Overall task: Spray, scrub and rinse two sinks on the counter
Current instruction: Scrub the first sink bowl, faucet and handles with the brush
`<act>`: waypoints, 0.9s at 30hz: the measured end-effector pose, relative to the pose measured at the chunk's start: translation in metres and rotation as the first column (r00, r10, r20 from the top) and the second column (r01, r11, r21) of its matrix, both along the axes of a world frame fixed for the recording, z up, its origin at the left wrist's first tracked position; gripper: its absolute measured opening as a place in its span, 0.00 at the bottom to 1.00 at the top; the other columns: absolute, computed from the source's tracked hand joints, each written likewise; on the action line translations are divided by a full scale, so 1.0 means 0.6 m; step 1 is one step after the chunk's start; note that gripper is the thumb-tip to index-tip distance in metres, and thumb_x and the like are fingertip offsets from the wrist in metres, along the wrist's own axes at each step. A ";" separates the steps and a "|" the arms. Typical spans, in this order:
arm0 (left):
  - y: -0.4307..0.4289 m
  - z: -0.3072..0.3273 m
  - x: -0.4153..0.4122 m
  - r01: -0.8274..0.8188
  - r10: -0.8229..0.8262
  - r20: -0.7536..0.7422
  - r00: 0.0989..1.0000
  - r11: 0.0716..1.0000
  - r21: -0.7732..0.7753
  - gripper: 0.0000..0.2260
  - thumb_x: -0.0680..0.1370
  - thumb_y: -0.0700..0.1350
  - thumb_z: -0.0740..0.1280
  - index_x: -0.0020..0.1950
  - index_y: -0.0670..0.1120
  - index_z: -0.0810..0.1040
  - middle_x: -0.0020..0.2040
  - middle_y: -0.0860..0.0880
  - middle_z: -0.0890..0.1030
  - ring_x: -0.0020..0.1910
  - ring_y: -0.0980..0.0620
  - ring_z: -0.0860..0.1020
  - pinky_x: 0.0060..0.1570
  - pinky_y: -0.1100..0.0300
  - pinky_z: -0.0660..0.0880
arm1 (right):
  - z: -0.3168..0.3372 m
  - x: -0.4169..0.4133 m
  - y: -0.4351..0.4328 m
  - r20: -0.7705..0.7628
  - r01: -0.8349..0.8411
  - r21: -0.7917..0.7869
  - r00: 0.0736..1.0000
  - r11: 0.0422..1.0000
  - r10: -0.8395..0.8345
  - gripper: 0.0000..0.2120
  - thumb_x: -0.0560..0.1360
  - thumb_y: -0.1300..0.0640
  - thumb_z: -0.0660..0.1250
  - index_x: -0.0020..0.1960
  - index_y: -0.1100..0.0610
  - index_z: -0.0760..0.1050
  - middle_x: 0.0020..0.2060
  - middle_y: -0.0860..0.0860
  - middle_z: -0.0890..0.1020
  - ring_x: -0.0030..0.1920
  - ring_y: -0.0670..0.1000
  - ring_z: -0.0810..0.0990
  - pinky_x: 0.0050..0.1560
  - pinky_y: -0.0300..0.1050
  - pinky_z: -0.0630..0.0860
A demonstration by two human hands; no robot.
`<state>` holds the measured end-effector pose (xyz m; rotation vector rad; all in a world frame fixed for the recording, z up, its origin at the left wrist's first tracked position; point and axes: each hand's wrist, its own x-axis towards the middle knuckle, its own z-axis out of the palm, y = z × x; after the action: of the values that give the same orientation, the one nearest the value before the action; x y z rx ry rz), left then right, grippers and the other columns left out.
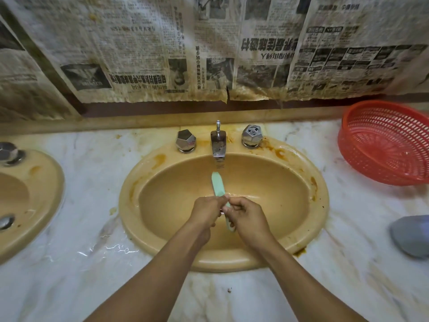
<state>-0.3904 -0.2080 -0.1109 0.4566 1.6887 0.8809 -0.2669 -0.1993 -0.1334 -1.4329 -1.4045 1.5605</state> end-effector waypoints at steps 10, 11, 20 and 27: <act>-0.007 -0.004 -0.008 0.136 -0.135 -0.033 0.990 0.990 0.026 0.11 0.80 0.49 0.70 0.50 0.43 0.88 0.43 0.46 0.86 0.41 0.52 0.78 0.41 0.56 0.69 | 0.008 0.066 0.013 -0.005 -0.190 -0.032 0.982 0.981 0.190 0.18 0.74 0.73 0.71 0.52 0.50 0.84 0.40 0.51 0.86 0.42 0.49 0.85 0.49 0.46 0.82; -0.008 -0.006 -0.012 0.162 -0.158 -0.078 0.984 0.986 0.050 0.11 0.80 0.48 0.70 0.46 0.44 0.88 0.42 0.45 0.86 0.41 0.52 0.78 0.43 0.56 0.70 | 0.013 0.079 0.013 0.094 -0.236 0.010 0.968 0.972 0.234 0.17 0.75 0.70 0.71 0.51 0.48 0.84 0.41 0.49 0.86 0.43 0.47 0.85 0.51 0.45 0.81; 0.008 -0.024 -0.113 0.755 -0.485 -0.859 -0.161 0.500 -0.424 0.14 0.86 0.56 0.53 0.61 0.48 0.69 0.51 0.45 0.82 0.46 0.37 0.81 0.35 0.51 0.67 | 0.041 0.210 0.051 0.885 -0.828 -0.036 0.234 0.559 0.403 0.21 0.84 0.42 0.51 0.42 0.52 0.75 0.42 0.47 0.79 0.44 0.51 0.77 0.45 0.49 0.73; 0.137 -0.035 -0.104 0.719 -0.470 -0.813 -0.342 0.426 -0.549 0.18 0.87 0.56 0.48 0.68 0.47 0.65 0.45 0.46 0.81 0.38 0.40 0.77 0.33 0.53 0.66 | 0.005 0.222 0.043 0.884 -0.819 0.195 0.385 0.540 0.264 0.25 0.79 0.39 0.43 0.39 0.51 0.72 0.36 0.45 0.77 0.36 0.48 0.74 0.38 0.48 0.71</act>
<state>-0.4528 -0.1260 -0.1318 2.3718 1.8826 -0.4072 -0.1335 -0.1735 -0.1301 -1.2221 -2.9228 0.4890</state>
